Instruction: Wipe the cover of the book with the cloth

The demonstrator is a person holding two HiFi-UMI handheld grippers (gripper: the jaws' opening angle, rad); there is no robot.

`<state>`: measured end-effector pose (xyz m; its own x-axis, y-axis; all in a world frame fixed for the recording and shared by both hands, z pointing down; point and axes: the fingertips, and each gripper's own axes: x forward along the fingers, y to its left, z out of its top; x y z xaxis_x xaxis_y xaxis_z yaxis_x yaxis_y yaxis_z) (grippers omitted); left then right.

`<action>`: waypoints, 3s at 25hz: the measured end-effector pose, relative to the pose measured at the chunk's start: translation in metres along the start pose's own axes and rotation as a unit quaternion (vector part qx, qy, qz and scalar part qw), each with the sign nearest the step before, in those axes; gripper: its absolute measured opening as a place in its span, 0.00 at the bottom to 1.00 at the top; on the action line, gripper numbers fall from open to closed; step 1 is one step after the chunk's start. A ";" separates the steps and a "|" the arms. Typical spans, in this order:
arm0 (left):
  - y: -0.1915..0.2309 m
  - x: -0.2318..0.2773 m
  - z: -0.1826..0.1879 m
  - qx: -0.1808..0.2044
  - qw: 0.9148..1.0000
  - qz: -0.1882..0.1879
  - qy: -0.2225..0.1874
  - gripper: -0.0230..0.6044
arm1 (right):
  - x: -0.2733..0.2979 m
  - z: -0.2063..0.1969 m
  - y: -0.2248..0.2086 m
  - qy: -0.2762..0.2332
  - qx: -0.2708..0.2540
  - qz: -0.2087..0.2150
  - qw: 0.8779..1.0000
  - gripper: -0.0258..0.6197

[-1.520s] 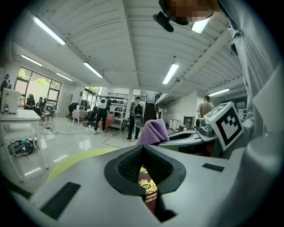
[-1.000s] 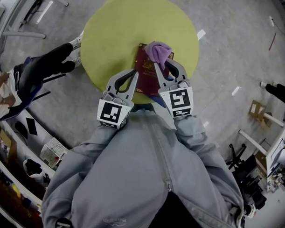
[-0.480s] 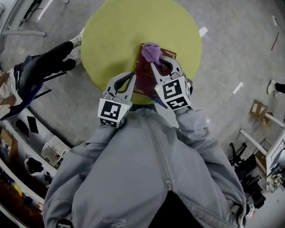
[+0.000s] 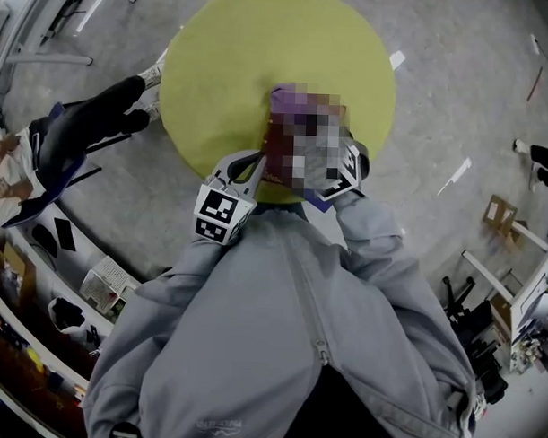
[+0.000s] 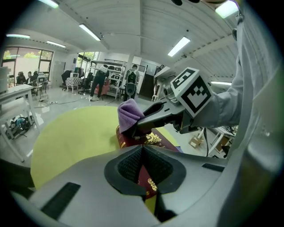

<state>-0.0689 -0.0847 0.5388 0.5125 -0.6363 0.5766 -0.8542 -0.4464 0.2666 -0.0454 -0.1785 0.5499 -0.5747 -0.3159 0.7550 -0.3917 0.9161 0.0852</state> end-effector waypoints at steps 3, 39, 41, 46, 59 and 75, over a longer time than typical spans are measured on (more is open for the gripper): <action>-0.004 0.005 -0.008 -0.005 1.000 -0.022 0.018 0.07 | 0.010 -0.002 -0.002 0.014 -0.004 0.004 1.000 0.15; -0.019 0.020 -0.058 -0.053 0.991 -0.063 0.102 0.07 | -0.008 -0.064 -0.028 0.084 0.021 -0.023 0.996 0.15; -0.019 0.019 -0.057 -0.053 0.991 -0.064 0.102 0.07 | -0.014 -0.071 -0.032 0.090 0.028 -0.030 0.995 0.15; -0.020 0.018 -0.057 -0.053 0.992 -0.066 0.097 0.07 | -0.028 -0.089 -0.039 0.104 0.043 -0.048 0.993 0.15; -0.022 0.017 -0.058 -0.045 0.992 -0.072 0.098 0.07 | -0.060 -0.134 -0.057 0.134 0.088 -0.107 0.981 0.15; -0.030 0.005 -0.052 -0.042 0.992 -0.082 0.091 0.07 | -0.120 -0.107 -0.051 0.082 0.080 -0.169 0.979 0.15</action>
<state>-0.0450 -0.0421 0.5739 0.6265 -0.4318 0.6489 -0.7696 -0.4747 0.4271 0.1208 -0.1611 0.5249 -0.2744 -0.5391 0.7963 -0.6554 0.7108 0.2554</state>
